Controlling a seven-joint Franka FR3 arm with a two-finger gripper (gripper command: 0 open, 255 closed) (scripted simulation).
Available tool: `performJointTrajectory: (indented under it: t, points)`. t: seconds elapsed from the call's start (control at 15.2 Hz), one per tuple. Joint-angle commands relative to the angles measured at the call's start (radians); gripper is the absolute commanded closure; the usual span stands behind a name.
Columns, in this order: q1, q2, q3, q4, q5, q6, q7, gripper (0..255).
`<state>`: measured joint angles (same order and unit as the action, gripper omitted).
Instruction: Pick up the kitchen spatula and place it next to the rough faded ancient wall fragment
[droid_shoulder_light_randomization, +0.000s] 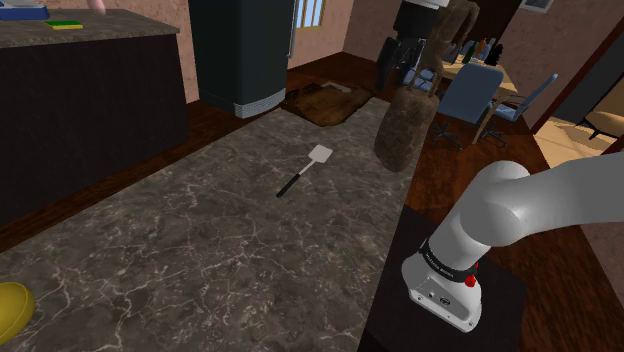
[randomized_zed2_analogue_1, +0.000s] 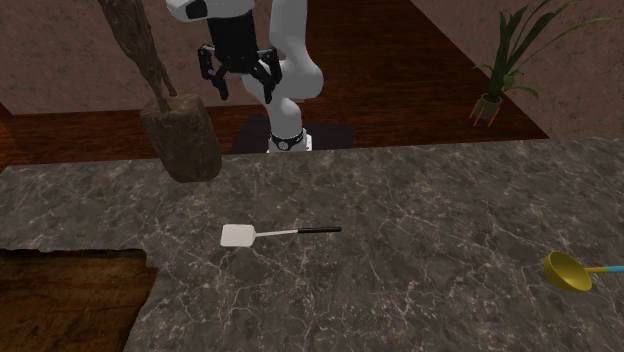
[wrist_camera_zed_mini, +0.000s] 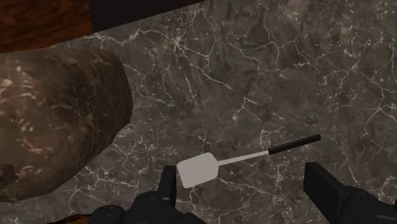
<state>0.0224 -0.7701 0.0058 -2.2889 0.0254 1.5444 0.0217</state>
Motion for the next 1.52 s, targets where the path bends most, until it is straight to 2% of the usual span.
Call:
performJointTrajectory:
  t: [0.0,0.4,0.86,1.19,1.45]
  points:
    - [0.0,0.0,0.0,0.0,0.0,0.0,0.0,0]
    - [-0.079,0.057,0.139,-0.122,0.097,0.167,0.377,0]
    - [-0.171,0.218,0.297,-0.184,0.187,0.387,0.805,0]
    - [-0.245,0.383,0.398,-0.185,0.211,0.552,1.11,0]
    - [-0.301,0.525,0.459,-0.167,0.195,0.674,1.343,0]
